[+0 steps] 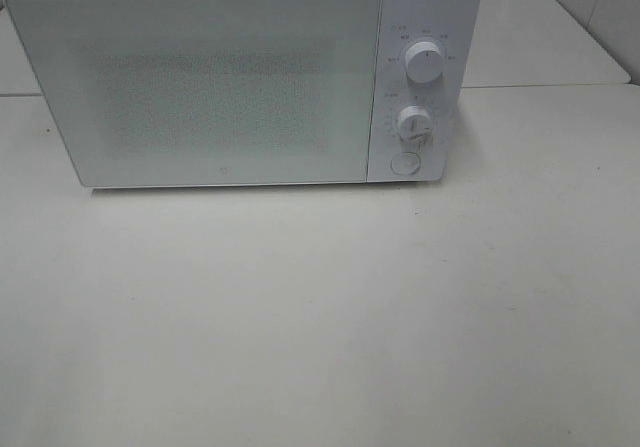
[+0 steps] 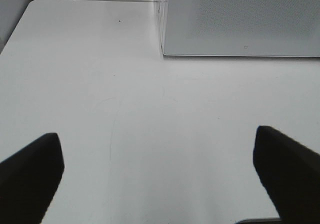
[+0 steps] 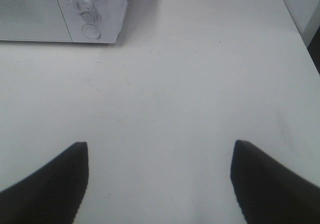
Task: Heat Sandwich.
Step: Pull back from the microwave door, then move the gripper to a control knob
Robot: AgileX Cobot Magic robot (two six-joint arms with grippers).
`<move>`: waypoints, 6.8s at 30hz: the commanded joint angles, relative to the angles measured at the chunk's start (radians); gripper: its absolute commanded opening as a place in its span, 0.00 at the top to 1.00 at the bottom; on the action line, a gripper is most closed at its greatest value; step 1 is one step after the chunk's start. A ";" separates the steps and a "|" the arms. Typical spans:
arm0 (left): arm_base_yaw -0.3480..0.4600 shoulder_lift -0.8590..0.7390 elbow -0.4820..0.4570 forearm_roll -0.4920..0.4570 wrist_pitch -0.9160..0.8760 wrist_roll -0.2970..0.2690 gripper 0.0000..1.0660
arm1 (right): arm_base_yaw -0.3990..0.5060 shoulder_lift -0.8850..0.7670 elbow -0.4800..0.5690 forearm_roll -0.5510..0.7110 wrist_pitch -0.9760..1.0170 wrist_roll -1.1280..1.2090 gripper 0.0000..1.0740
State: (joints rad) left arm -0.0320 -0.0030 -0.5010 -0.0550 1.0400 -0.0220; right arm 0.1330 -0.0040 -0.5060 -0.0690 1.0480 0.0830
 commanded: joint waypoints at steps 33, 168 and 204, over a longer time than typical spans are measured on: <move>0.001 -0.027 0.004 -0.009 -0.008 -0.005 0.08 | -0.006 0.376 -0.054 0.001 -0.451 0.005 0.30; 0.001 -0.027 0.004 -0.009 -0.008 -0.005 0.08 | 0.424 2.091 -0.286 0.642 -2.286 -0.313 0.30; 0.001 -0.027 0.004 -0.009 -0.008 -0.005 0.08 | 0.475 2.064 -0.251 0.703 -2.262 -0.311 0.39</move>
State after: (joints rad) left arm -0.0320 -0.0030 -0.5010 -0.0550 1.0400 -0.0220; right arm 0.6020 2.0700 -0.7570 0.6350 -1.2010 -0.2200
